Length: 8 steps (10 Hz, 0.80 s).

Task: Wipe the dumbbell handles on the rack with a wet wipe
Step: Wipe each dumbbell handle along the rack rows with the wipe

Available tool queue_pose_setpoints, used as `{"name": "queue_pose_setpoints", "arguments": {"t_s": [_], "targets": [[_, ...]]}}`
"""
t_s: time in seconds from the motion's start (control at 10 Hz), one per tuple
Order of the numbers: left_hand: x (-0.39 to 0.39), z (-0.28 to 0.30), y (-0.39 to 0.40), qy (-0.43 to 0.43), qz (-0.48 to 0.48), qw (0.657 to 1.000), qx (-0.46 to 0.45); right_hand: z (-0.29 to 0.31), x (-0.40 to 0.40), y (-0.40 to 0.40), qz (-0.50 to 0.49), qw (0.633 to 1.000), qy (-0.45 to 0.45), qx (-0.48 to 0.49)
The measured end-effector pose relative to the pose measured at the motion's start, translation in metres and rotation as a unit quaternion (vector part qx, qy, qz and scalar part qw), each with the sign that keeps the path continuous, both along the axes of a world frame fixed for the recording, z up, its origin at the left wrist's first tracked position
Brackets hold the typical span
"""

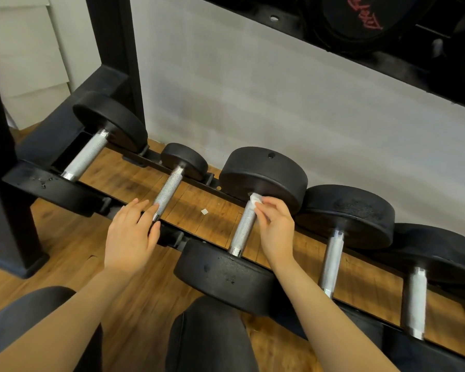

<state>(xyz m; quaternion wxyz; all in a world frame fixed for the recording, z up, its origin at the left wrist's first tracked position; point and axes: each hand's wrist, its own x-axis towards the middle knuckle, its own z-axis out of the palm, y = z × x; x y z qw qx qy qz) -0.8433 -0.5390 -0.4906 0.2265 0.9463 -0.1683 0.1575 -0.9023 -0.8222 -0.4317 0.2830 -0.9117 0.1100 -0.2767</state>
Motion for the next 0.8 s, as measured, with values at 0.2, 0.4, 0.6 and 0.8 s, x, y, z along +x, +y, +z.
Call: {"name": "queue_pose_setpoints", "arguments": {"t_s": [0.2, 0.4, 0.6, 0.8], "targets": [[0.001, -0.002, 0.000, -0.006, 0.000, 1.000, -0.009, -0.001, -0.007, 0.000, 0.022, 0.999, 0.015, -0.023], [0.002, -0.003, -0.001, -0.004, 0.002, 1.000, -0.004, 0.001, -0.001, 0.002, -0.025, 0.999, 0.003, 0.026], [0.001, -0.003, 0.000, -0.007, -0.001, 1.000, -0.010, 0.007, -0.012, 0.001, 0.044, 0.994, 0.057, 0.087], [0.001, -0.003, 0.001, -0.007, -0.004, 1.000, -0.009, 0.005, -0.006, 0.003, 0.010, 0.996, 0.030, 0.082]]}}
